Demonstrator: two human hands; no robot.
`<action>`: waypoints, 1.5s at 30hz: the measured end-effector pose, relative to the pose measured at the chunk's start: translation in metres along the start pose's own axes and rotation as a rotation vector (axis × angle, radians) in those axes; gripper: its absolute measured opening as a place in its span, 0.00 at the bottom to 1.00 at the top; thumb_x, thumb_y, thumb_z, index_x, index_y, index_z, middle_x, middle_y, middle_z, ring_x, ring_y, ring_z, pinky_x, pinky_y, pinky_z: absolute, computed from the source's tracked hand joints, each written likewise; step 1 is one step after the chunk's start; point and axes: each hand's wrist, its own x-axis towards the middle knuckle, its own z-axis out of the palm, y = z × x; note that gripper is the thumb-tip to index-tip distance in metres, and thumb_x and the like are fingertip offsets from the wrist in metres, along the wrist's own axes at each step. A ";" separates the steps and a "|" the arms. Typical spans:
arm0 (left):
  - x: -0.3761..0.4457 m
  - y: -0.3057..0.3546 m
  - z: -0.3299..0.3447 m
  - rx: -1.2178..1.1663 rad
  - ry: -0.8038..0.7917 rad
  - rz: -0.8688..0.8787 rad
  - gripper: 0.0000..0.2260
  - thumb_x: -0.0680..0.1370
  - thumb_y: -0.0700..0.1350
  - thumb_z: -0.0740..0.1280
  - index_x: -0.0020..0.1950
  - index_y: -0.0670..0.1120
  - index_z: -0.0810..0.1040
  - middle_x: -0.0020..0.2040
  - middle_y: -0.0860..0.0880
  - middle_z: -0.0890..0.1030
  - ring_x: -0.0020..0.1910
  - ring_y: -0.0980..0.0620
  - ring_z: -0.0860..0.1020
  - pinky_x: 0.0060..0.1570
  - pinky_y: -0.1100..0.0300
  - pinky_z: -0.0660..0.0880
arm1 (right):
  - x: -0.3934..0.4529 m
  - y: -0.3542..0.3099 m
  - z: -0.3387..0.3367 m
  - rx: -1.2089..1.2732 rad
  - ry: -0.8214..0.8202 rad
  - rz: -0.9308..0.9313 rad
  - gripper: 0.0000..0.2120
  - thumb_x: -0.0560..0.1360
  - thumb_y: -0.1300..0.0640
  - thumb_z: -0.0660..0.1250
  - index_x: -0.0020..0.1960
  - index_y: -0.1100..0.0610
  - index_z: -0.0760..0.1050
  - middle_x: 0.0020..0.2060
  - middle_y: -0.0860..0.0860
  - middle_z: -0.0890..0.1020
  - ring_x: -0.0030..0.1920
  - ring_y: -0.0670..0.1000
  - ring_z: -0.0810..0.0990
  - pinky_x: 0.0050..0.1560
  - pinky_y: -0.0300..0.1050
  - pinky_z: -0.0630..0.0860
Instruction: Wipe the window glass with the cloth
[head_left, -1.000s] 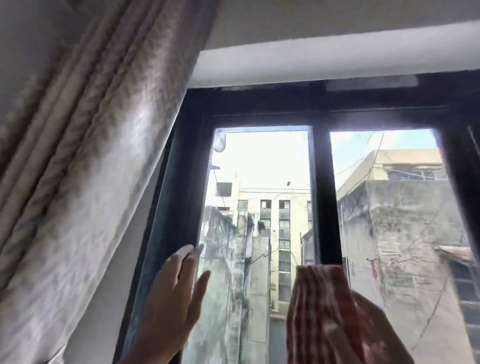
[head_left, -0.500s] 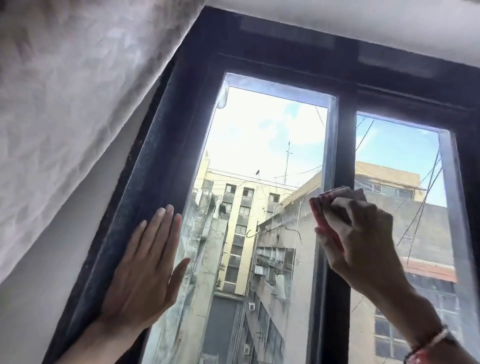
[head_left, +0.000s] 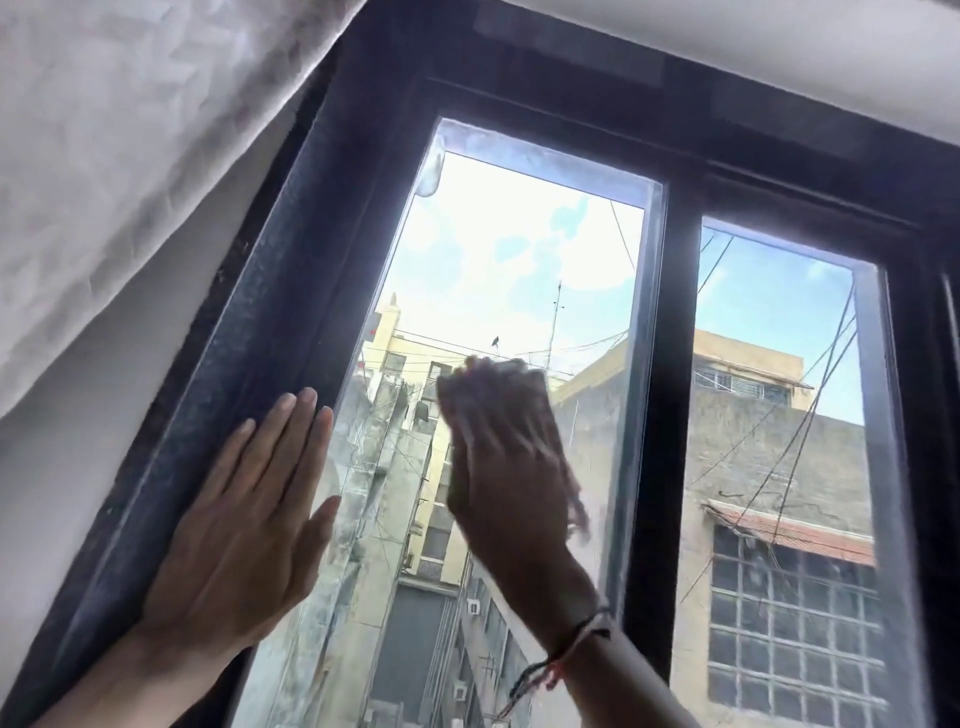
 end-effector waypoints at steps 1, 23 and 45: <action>-0.001 0.000 0.000 -0.002 -0.002 0.002 0.31 0.83 0.52 0.52 0.82 0.34 0.63 0.83 0.35 0.65 0.82 0.36 0.65 0.81 0.41 0.60 | -0.023 -0.010 0.001 0.016 -0.043 -0.105 0.24 0.84 0.64 0.60 0.79 0.51 0.72 0.79 0.52 0.75 0.84 0.50 0.64 0.90 0.57 0.55; -0.005 0.000 0.001 -0.068 -0.013 -0.015 0.29 0.86 0.52 0.46 0.85 0.37 0.56 0.86 0.36 0.59 0.86 0.37 0.56 0.85 0.39 0.58 | -0.069 -0.025 0.004 -0.028 0.020 -0.030 0.18 0.82 0.65 0.69 0.72 0.59 0.79 0.64 0.56 0.84 0.68 0.56 0.80 0.75 0.63 0.77; -0.007 -0.005 0.002 -0.093 -0.009 0.019 0.29 0.86 0.49 0.49 0.85 0.36 0.55 0.86 0.35 0.58 0.86 0.35 0.55 0.84 0.35 0.61 | -0.131 -0.039 -0.003 0.024 -0.136 -0.229 0.26 0.80 0.65 0.68 0.77 0.56 0.75 0.64 0.53 0.86 0.69 0.56 0.81 0.84 0.59 0.68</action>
